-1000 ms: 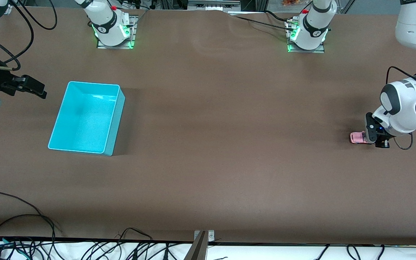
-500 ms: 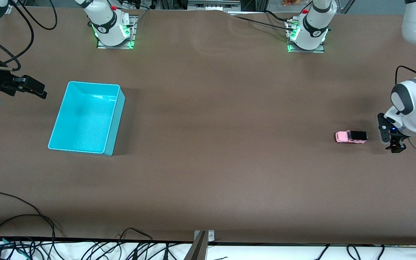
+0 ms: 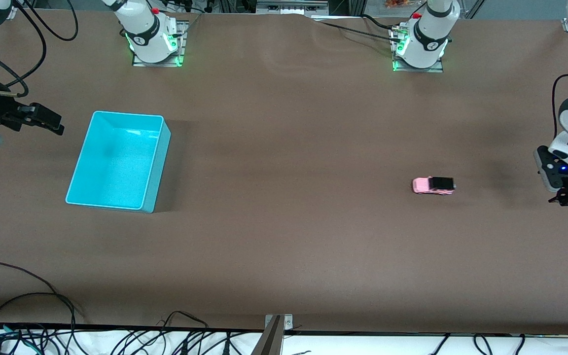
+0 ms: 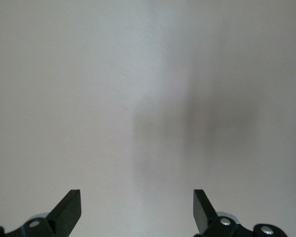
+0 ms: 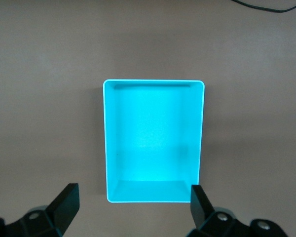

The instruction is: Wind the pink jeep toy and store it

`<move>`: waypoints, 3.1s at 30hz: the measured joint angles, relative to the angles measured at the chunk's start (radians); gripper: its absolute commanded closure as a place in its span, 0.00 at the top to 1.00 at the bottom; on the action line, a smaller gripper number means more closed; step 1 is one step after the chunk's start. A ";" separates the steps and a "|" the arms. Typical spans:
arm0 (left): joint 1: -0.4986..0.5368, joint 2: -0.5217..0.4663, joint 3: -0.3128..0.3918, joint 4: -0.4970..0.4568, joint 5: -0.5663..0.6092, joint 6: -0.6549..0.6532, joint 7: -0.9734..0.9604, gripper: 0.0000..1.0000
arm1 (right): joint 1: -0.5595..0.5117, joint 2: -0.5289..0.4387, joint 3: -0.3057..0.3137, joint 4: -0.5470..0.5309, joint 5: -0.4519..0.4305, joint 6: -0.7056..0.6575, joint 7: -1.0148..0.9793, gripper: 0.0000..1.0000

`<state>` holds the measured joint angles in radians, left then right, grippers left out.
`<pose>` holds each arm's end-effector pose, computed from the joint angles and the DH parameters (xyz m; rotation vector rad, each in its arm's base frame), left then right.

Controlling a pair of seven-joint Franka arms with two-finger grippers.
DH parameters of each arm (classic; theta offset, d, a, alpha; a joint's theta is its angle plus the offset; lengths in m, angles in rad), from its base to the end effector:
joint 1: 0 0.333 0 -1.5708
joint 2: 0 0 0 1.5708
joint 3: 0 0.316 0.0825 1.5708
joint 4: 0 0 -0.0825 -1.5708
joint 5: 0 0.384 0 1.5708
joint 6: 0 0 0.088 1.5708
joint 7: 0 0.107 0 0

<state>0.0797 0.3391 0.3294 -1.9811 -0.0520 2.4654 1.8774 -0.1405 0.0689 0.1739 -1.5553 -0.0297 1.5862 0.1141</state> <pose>0.5754 0.2392 0.3199 -2.2109 1.9721 -0.0063 0.5754 0.0127 0.5948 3.1182 -0.1246 -0.0555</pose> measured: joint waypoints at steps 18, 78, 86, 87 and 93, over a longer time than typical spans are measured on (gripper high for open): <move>-0.070 -0.089 -0.114 0.000 -0.100 -0.015 -0.497 1.00 | 0.000 0.000 0.000 0.000 0.000 0.000 0.000 1.00; -0.091 -0.234 -0.425 0.366 0.017 -0.770 -2.112 1.00 | 0.123 0.097 0.020 -0.001 0.000 0.058 -0.220 1.00; -0.089 -0.225 -0.513 0.364 0.147 -0.770 -2.221 1.00 | 0.145 0.174 0.021 -0.003 0.000 0.063 -0.531 1.00; -0.089 -0.223 -0.520 0.364 0.149 -0.770 -2.226 1.00 | 0.152 0.187 0.021 -0.003 0.000 0.065 -0.562 1.00; -0.082 -0.218 -0.524 0.364 0.091 -0.776 -2.232 1.00 | 0.200 0.258 0.023 -0.006 0.000 0.101 -0.694 1.00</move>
<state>-0.0019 0.1213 -0.1942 -1.6170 0.0389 1.6893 -0.3543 0.0592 0.3266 0.1965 -1.5610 -0.0298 1.6877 -0.5802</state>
